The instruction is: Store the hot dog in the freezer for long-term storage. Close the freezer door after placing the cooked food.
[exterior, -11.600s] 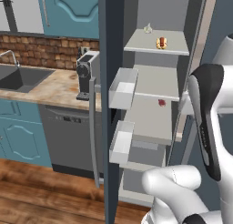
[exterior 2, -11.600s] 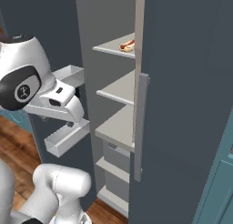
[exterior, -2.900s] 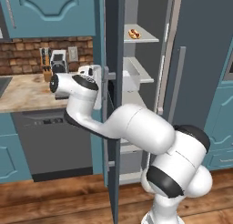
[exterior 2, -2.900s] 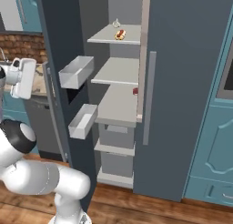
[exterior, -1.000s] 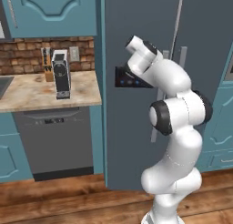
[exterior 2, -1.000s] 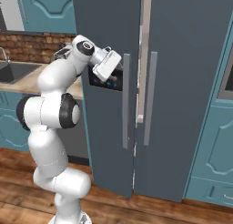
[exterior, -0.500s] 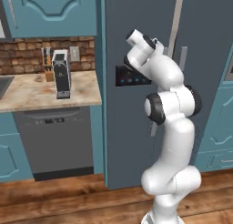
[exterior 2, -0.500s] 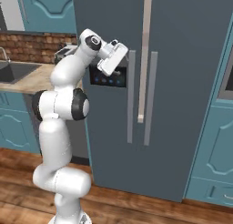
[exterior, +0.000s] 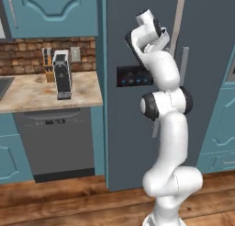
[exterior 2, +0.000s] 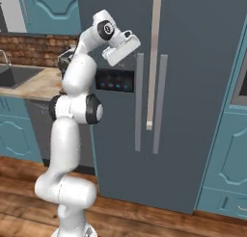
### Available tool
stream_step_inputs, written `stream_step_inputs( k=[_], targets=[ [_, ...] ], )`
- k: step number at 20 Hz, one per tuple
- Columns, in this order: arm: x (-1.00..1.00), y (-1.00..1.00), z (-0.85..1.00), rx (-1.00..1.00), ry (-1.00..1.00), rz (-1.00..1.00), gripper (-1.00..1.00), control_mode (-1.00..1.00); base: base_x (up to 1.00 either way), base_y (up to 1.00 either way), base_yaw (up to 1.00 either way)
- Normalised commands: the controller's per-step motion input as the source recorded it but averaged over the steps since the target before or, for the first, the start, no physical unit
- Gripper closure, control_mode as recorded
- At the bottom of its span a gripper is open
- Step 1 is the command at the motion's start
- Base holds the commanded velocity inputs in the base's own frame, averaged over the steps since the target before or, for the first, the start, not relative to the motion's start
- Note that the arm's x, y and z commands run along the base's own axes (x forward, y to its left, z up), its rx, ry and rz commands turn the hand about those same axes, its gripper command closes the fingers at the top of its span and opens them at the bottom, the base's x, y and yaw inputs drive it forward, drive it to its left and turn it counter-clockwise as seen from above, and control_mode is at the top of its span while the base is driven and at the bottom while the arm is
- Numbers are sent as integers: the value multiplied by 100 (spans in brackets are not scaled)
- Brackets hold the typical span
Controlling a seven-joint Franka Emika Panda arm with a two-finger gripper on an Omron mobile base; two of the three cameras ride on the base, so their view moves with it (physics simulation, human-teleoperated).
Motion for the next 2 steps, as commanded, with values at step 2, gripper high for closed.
stream_step_inputs(
  k=[2],
  targets=[
    [-100,3,0,24,-72,4,-100,-100,0,0,0]
  ],
)
